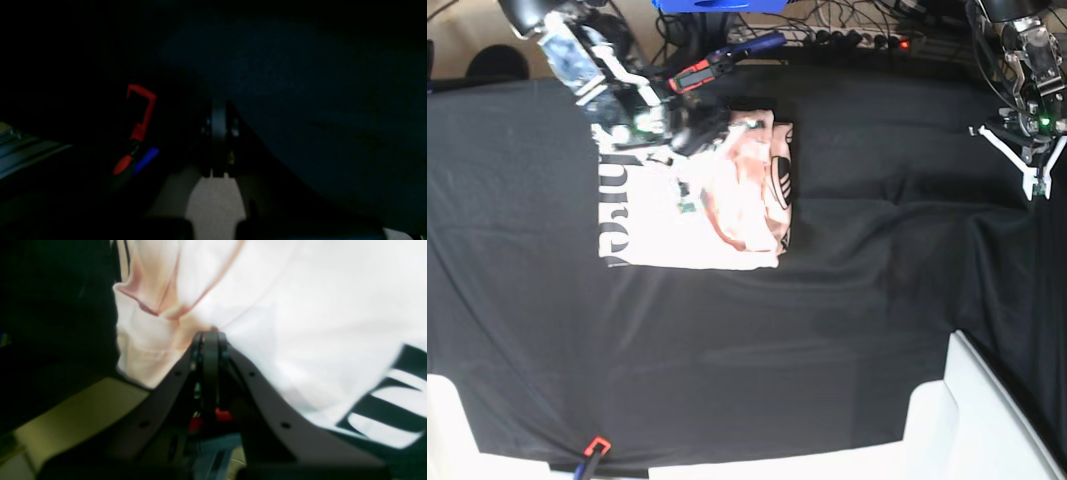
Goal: Fold the T-shirt properly
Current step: 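Lift the other strip end with the right gripper and fold it over the stack, then open the right gripper and tuck the bundle edges with both grippers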
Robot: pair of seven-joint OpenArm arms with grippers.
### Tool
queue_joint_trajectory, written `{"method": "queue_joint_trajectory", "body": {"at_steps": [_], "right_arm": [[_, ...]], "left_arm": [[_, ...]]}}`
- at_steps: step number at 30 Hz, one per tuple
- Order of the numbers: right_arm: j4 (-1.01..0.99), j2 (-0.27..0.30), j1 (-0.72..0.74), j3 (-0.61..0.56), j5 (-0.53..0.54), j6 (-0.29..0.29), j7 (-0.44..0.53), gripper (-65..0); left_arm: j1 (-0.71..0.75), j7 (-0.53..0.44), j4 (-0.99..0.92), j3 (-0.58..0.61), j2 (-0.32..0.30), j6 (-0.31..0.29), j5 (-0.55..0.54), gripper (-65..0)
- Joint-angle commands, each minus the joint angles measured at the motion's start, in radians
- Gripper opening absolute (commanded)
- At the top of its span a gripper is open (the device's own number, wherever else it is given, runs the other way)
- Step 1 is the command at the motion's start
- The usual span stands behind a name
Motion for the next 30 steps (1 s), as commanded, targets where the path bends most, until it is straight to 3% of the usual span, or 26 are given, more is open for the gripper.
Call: {"method": "queue_joint_trajectory", "body": {"at_steps": [1,8,12,15,23,28,30], "right_arm": [[-0.006,-0.016,0.016,-0.018,0.014,0.008,0.002,-64.1],[0.021,-0.027,0.045,-0.028,0.014,0.008,-0.016,-64.1],[0.192,-0.007,0.083,-0.021,0.015,0.006,-0.133,-64.1],[0.192,-0.009,0.151,-0.013,0.017,0.008,-0.145,-64.1],[-0.058,-0.035,0.311,-0.016,0.020,0.017,-0.033,-64.1],[-0.203,-0.046,0.380,-0.016,0.017,0.138,0.025,-64.3],[-0.253,-0.055,0.386,-0.016,0.017,0.155,0.056,-64.3]], "left_arm": [[-0.004,-0.013,0.021,-0.006,-0.011,0.002,0.002,-65.0],[-0.004,-0.013,0.053,-0.004,-0.009,0.000,0.002,-65.0],[-0.004,-0.013,0.053,-0.004,-0.009,0.000,0.002,-65.0],[-0.004,-0.013,0.050,-0.004,-0.009,0.000,0.002,-65.0],[-0.003,-0.013,0.045,-0.004,-0.009,0.000,0.002,-65.0],[-0.003,-0.013,0.045,-0.004,-0.009,0.000,0.002,-65.0],[-0.003,-0.013,0.045,-0.004,-0.009,0.000,0.002,-65.0]]}}
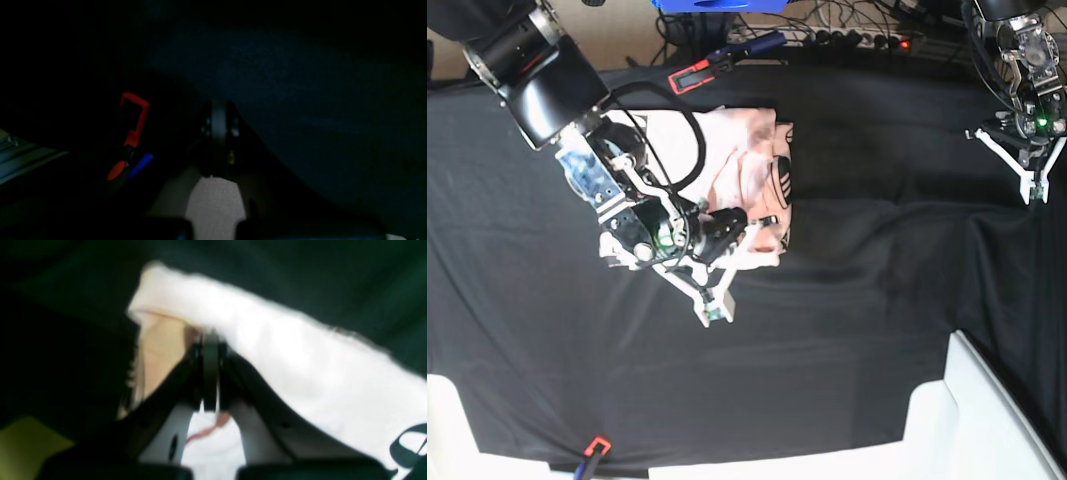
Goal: Fold the T-shirt properly
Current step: 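Open the right gripper and tuck the bundle edges with both grippers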
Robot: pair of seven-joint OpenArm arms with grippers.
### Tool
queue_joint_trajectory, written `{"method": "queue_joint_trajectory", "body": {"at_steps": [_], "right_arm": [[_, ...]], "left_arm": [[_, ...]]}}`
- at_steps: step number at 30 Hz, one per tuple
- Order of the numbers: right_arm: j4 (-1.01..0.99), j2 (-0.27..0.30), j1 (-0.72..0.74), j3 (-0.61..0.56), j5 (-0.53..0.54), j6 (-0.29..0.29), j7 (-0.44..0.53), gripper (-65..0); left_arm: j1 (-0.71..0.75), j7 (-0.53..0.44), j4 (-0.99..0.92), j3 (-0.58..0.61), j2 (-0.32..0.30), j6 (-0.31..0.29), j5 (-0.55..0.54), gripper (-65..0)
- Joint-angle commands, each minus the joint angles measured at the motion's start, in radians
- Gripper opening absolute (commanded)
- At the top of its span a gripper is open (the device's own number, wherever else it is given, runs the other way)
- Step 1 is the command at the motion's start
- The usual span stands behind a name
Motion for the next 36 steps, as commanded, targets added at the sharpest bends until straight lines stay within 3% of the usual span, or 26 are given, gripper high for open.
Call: {"method": "queue_joint_trajectory", "body": {"at_steps": [1,4,8,12,15,18,20,22,25,27,29,32,34,36], "right_arm": [[-0.011,-0.025,0.020,0.002,0.004,0.007,0.016,-64.3],[-0.102,-0.052,0.030,-0.010,0.003,0.010,0.049,-64.3],[-0.175,-0.072,0.049,-0.116,0.007,0.010,0.106,-64.3],[-0.215,-0.105,0.050,-0.162,0.003,0.010,0.106,-64.3],[-0.186,-0.104,0.052,-0.162,0.003,0.009,0.097,-64.4],[-0.080,-0.087,0.055,-0.153,0.003,0.004,0.016,-64.0],[0.022,-0.072,0.053,-0.107,0.003,0.004,-0.037,-63.8],[0.108,-0.065,0.049,-0.035,0.003,0.004,-0.081,-62.8],[0.193,-0.041,0.030,0.096,0.003,0.004,-0.152,-55.6],[0.231,-0.009,0.018,0.165,0.006,0.004,-0.169,-48.9],[0.239,0.019,-0.002,0.208,0.009,0.004,-0.172,-41.2],[0.239,0.068,-0.043,0.243,0.009,0.004,-0.162,-30.6],[0.243,0.090,-0.066,0.271,0.009,0.006,-0.162,-27.9],[0.270,0.113,-0.105,0.311,0.009,0.007,-0.162,-27.7]], "left_arm": [[-0.003,-0.010,0.014,-0.006,-0.021,0.000,0.002,-65.0],[-0.003,-0.010,0.020,-0.006,-0.021,0.000,0.002,-65.0],[-0.012,-0.010,0.020,-0.006,-0.008,0.000,0.002,-65.0],[-0.032,-0.010,0.017,-0.005,0.006,-0.006,0.001,-65.0],[-0.052,-0.010,0.022,-0.005,0.030,-0.118,0.001,-65.0],[-0.068,-0.008,0.016,-0.005,0.062,-0.243,0.001,-65.0],[-0.071,-0.006,0.022,-0.005,0.088,-0.267,0.002,-65.0],[-0.089,0.000,0.022,0.012,0.104,-0.268,0.002,-60.0],[-0.103,0.069,0.039,0.063,0.111,-0.273,-0.019,-43.8],[-0.115,0.150,0.077,0.091,0.107,-0.274,-0.130,-32.2],[-0.127,0.230,0.091,0.098,0.078,-0.274,-0.311,-24.0],[-0.158,0.307,0.066,0.137,0.018,-0.274,-0.570,-20.5],[-0.187,0.346,0.026,0.187,-0.019,-0.274,-0.679,-19.8],[-0.209,0.359,-0.021,0.232,-0.030,-0.270,-0.711,-17.3]]}}
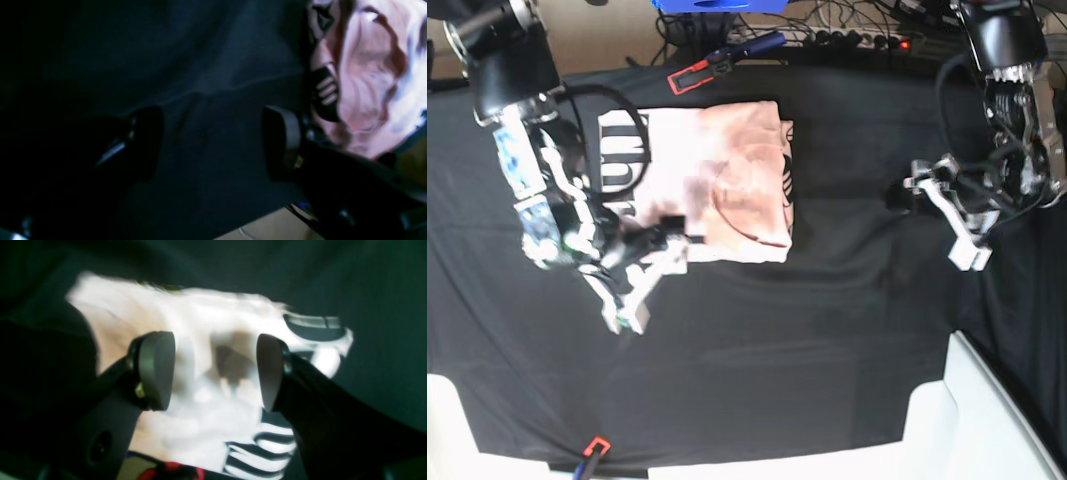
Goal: Fold the T-shirt properly
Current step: 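Open the right gripper and tuck the bundle edges with both grippers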
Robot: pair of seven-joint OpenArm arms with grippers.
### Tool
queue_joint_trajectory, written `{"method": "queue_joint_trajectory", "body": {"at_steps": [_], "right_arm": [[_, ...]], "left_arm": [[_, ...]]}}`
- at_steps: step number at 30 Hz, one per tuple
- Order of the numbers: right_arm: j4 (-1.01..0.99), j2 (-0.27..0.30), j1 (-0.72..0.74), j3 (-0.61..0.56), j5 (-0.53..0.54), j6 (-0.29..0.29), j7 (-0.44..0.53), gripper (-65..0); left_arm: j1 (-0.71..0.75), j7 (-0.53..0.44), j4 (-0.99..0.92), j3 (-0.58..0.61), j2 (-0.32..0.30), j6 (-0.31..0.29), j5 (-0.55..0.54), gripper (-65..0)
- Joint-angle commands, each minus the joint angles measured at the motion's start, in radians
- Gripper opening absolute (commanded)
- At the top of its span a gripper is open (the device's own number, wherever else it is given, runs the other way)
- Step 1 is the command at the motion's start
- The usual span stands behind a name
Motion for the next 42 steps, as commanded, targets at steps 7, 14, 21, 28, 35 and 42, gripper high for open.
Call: {"method": "queue_joint_trajectory", "body": {"at_steps": [7,14,21,28,35,42], "right_arm": [[0.138,0.020,-0.099,0.088,-0.002,0.001,0.036,-27.7],[0.158,0.015,-0.143,0.088,-0.002,0.001,0.046,-27.7],[0.160,0.013,-0.160,0.088,-0.002,0.001,0.046,-27.7],[0.160,0.021,-0.172,0.088,-0.005,0.001,0.046,-27.7],[0.160,0.021,-0.171,0.088,-0.008,0.001,0.046,-27.7],[0.160,0.018,-0.166,0.088,-0.008,0.001,0.046,-27.7]], "left_arm": [[-0.014,0.012,-0.136,0.015,0.005,-0.006,0.057,-11.9],[-0.017,0.012,-0.158,0.015,0.028,-0.006,0.083,-11.9],[-0.089,0.067,-0.293,0.015,0.094,-0.006,0.081,-11.9],[-0.111,0.074,-0.330,0.022,0.099,-0.009,0.049,-12.1],[-0.025,0.109,-0.153,0.084,0.004,-0.006,-0.221,-12.3],[-0.019,0.109,-0.120,0.087,-0.008,-0.003,-0.350,-12.3]]}}
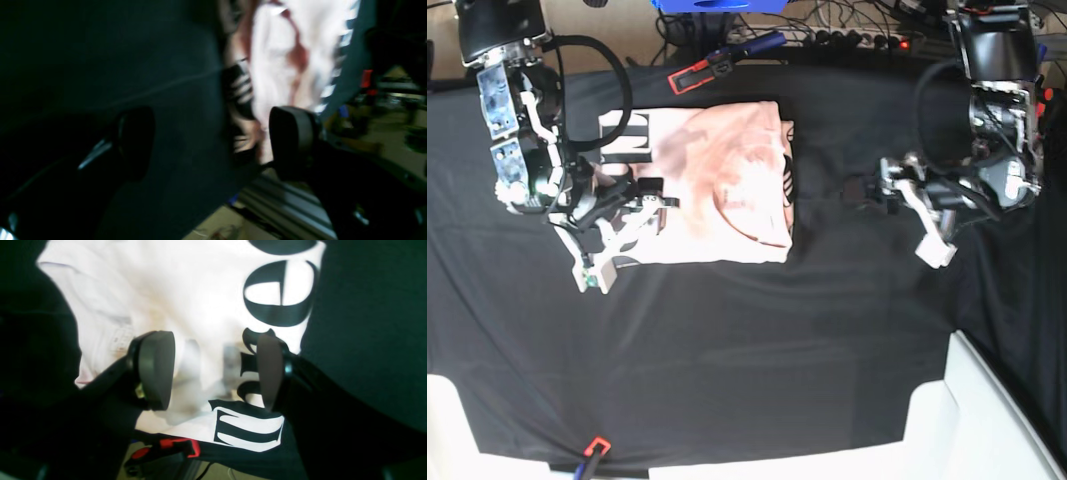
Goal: Fold the T-shirt properly
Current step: 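Open the right gripper and tuck the bundle edges with both grippers, then grasp the bundle's edge with the left gripper and lift it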
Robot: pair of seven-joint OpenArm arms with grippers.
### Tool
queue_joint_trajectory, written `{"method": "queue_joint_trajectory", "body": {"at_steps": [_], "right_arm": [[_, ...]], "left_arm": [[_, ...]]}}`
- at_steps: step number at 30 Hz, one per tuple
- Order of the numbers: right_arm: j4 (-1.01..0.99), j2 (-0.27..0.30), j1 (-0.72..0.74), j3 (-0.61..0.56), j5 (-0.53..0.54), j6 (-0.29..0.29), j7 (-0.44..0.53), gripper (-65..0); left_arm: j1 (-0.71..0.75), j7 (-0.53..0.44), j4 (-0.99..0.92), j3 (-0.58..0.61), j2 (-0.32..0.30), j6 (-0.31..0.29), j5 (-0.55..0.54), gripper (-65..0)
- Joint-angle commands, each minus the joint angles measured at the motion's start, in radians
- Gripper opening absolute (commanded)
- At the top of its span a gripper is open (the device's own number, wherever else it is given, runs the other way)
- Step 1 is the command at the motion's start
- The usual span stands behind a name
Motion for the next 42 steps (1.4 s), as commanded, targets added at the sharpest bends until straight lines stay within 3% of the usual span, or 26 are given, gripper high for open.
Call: {"method": "queue_joint_trajectory", "body": {"at_steps": [1,6,11,19,29,37,42], "right_arm": [[0.019,0.004,0.013,0.003,0.002,0.001,0.013,-27.7],[0.019,0.006,0.010,0.003,0.002,0.001,0.013,-27.7],[0.017,0.006,0.010,0.003,0.002,0.001,0.012,-27.7],[0.017,0.006,0.009,0.003,0.002,0.001,0.012,-27.7],[0.017,0.006,0.009,0.003,0.002,0.001,0.013,-27.7],[0.017,0.006,0.009,0.003,0.002,0.001,0.013,-27.7],[0.017,0.006,0.009,0.003,0.002,0.001,0.013,-27.7]], "left_arm": [[-0.001,0.024,0.011,0.000,-0.011,-0.005,-0.017,-12.3],[-0.012,0.024,0.010,0.002,0.051,-0.004,-0.009,-12.3],[-0.021,0.024,0.010,0.002,0.101,0.093,-0.016,-12.3],[-0.050,0.024,0.007,0.003,0.144,0.108,-0.006,-12.3],[-0.096,0.024,-0.116,0.003,0.189,0.133,0.127,-12.3],[-0.111,0.024,-0.118,0.003,0.308,0.133,0.354,-12.3],[-0.116,0.024,-0.118,0.003,0.348,0.133,0.376,-12.3]]}}
